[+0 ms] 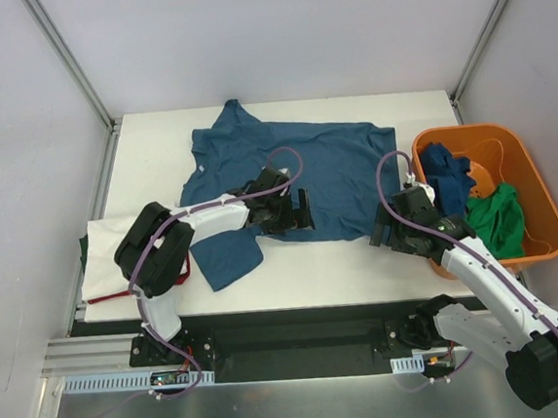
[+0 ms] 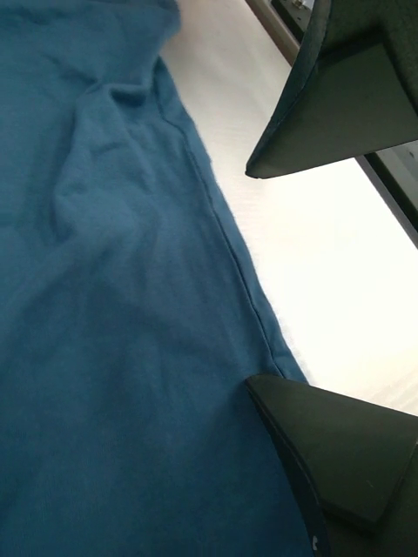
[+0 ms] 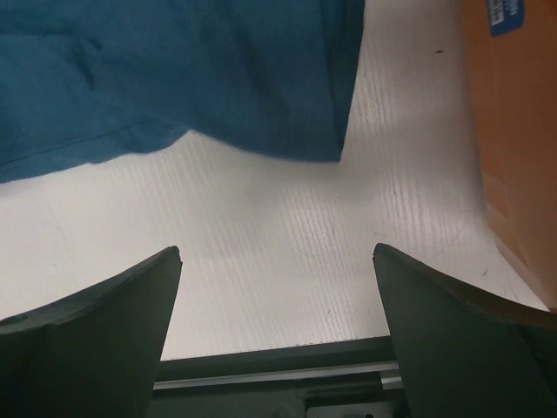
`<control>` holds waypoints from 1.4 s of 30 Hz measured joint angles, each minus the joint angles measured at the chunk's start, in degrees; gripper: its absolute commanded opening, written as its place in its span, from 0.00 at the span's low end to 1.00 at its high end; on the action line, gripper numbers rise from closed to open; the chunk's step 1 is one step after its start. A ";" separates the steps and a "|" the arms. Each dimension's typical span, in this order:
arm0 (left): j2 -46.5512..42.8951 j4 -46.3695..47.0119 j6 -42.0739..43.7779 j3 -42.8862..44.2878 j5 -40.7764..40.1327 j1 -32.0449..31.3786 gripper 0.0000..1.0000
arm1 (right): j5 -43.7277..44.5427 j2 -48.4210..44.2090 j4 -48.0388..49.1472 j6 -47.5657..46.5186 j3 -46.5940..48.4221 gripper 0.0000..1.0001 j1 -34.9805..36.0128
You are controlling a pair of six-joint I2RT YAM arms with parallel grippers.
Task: Fold and stack the t-shirts
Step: Flatten out the tshirt
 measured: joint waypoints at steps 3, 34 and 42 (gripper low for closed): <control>-4.57 1.25 -0.66 -5.97 -2.43 0.92 0.99 | -0.46 0.50 0.66 0.00 -1.11 0.97 0.00; -10.25 1.11 -0.87 -12.28 -5.18 4.83 0.99 | -11.58 14.51 13.86 5.95 -9.03 0.03 5.11; -10.49 1.60 -0.81 -12.76 -5.25 4.83 0.99 | -1.16 9.97 3.63 6.47 -4.59 0.03 5.62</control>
